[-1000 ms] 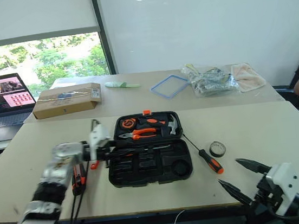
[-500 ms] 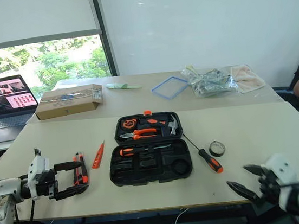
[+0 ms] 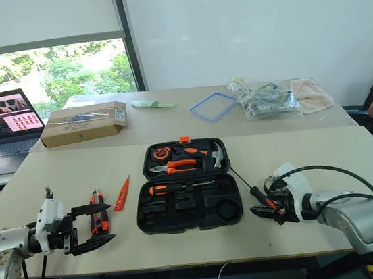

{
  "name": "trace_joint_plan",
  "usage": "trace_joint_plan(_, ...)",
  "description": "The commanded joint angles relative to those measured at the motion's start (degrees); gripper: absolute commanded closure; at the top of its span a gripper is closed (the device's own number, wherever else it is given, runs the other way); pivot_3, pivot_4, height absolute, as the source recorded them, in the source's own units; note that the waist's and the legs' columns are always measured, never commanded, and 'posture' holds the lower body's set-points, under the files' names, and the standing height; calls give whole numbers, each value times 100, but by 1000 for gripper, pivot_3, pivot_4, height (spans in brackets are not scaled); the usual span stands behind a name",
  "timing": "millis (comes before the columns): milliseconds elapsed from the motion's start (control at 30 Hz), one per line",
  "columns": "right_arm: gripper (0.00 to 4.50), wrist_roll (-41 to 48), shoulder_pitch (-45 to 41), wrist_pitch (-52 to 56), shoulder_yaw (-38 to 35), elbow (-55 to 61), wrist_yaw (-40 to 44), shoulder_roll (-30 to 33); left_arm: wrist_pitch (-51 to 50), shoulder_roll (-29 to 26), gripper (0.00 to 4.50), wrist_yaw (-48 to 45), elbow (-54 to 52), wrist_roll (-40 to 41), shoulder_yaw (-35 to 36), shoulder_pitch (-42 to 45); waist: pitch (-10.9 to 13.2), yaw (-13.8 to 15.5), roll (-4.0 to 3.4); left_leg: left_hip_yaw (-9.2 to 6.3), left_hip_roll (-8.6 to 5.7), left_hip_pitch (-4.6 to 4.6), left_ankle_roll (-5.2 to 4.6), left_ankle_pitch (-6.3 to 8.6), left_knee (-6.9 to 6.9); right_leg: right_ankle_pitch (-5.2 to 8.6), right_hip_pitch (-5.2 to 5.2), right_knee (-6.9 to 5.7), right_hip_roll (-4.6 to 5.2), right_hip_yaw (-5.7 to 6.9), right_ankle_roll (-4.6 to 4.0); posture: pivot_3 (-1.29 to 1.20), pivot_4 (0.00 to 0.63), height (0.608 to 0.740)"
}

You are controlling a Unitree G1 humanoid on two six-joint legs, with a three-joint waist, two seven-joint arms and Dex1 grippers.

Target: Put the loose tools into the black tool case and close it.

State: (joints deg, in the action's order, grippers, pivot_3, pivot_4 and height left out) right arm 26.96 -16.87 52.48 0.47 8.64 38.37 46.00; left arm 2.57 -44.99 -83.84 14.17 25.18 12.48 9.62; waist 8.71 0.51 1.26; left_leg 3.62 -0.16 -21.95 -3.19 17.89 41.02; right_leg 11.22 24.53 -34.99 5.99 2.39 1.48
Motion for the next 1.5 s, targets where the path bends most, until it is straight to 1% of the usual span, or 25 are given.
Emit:
trace_joint_plan(33, 2450, -307, -145, -221, 179, -246, 70, 0, 131, -63, 0, -49, -83, 175, 184, -50, 0, -7, 0, 0, 0, 5, -2, 1, 1, 0, -3, 0, 0, -1, 0, 0, 150, 740)
trace_joint_plan(133, 3435, -386, -119, -410, 18, -200, 137, 70, 226, -43, 0, -75, -134, 252, 258, -171, 0, -15, 0, 0, 1, 12, -5, 3, -1, 0, -5, 1, 0, -2, -1, 0, 150, 740)
trace_joint_plan(167, 3509, -399, -83, -548, -63, -165, 183, 94, 244, -33, 0, -64, -161, 275, 269, -208, 0, -17, 0, 0, 1, 13, -4, 2, -1, 1, -5, 1, 0, -3, -1, 0, 150, 740)
trace_joint_plan(267, 3508, -378, 0, -886, -431, -11, 199, 100, 211, 16, 0, 16, -281, 369, 297, -304, 0, -18, 0, -1, 2, 10, -2, 1, -2, 1, -2, -1, 0, -3, -1, 0, 150, 740)
trace_joint_plan(333, 3509, -178, 56, -889, -728, 218, 317, 151, 137, 44, 0, 82, -413, 422, 308, -366, 3, -15, -5, 0, 0, 7, 0, 0, -2, 1, 1, -1, 2, -3, -1, 0, 150, 740)
trace_joint_plan(467, 3509, 193, 178, -1127, -1104, 751, 1038, 443, -15, 31, 0, 231, -646, 504, 345, -468, 3, 1, -6, -2, 1, -4, 1, -1, -3, 0, 8, -1, 2, -2, -1, 0, 150, 740)
trace_joint_plan(567, 3509, 266, -2, -1309, -1102, 899, 1431, 652, -64, 4, 0, 301, -717, 522, 375, -525, 4, -13, -7, -2, 2, 0, -2, 1, -5, 1, 8, 0, 1, -2, -1, 0, 150, 740)
trace_joint_plan(667, 3509, 306, -351, -1505, -852, 926, 1830, 730, -102, -7, 0, 363, -750, 527, 373, -527, 4, -30, -6, -2, 3, 2, -11, 6, -2, 1, 8, 3, 0, -3, -1, 0, 150, 740)
trace_joint_plan(733, 3509, -50, -1098, -1733, 52, 740, 2178, 417, -115, 19, 0, 412, -746, 509, 332, -509, 5, -69, -7, 0, 2, 6, -14, 8, -2, 1, 8, 3, 1, -4, -2, 0, 150, 740)
trace_joint_plan(767, 3509, -284, -1463, -1876, 493, 546, 2291, 195, -116, 32, 0, 424, -746, 490, 297, -505, 6, -132, -6, 4, 3, 12, -13, 7, -3, 1, 8, 2, 1, -8, -2, 0, 150, 740)
trace_joint_plan(833, 3509, -842, -2005, -2228, 1205, 23, 2456, -133, -124, 59, 0, 449, -760, 453, 229, -480, 7, -144, -4, 3, 7, 18, -5, 3, -5, -4, 7, 0, -5, -7, -10, 0, 150, 740)
trace_joint_plan(933, 3509, -1532, -2566, -2707, 1908, -830, 2625, -458, -183, 85, 0, 514, -835, 433, 163, -439, 8, -118, -6, -2, 7, 20, 1, -1, -10, -1, 9, -7, -11, -6, -17, 0, 150, 740)
trace_joint_plan(1033, 3509, -1889, -2926, -2932, 2226, -1444, 2724, -708, -242, 85, 0, 574, -932, 449, 127, -423, 9, -53, -7, -3, 0, -24, 39, -22, -3, -2, 48, -18, -3, -1, -15, 0, 150, 740)
trace_joint_plan(1100, 3509, -2182, -3153, -3091, 2469, -1809, 2837, -841, -293, 74, 0, 617, -1015, 469, 128, -439, 9, -50, -7, 2, -4, -52, 40, -24, 7, -6, 70, -32, -3, 0, -9, 0, 150, 740)
trace_joint_plan(1233, 3509, -2634, -3444, -3325, 2765, -2270, 3035, -946, -382, 43, 0, 687, -1211, 491, 154, -544, 9, -98, -8, 8, -4, -54, 37, -22, -1, -7, 70, -16, -3, 8, -7, 0, 150, 740)
trace_joint_plan(1300, 3509, -2820, -3536, -3631, 2895, -2483, 3262, -928, -436, 39, 0, 737, -1295, 491, 171, -571, 10, -109, -8, 8, -3, -54, 37, -22, -5, -7, 70, -14, -3, 12, -7, 0, 150, 740)
trace_joint_plan(1500, 3509, -3065, -3674, -3650, 2956, -2801, 3512, -1118, -549, 33, 0, 884, -1459, 479, 181, -574, 10, -119, -9, 8, 0, -45, 40, -24, -2, -6, 59, -16, -4, 12, -7, 0, 150, 740)
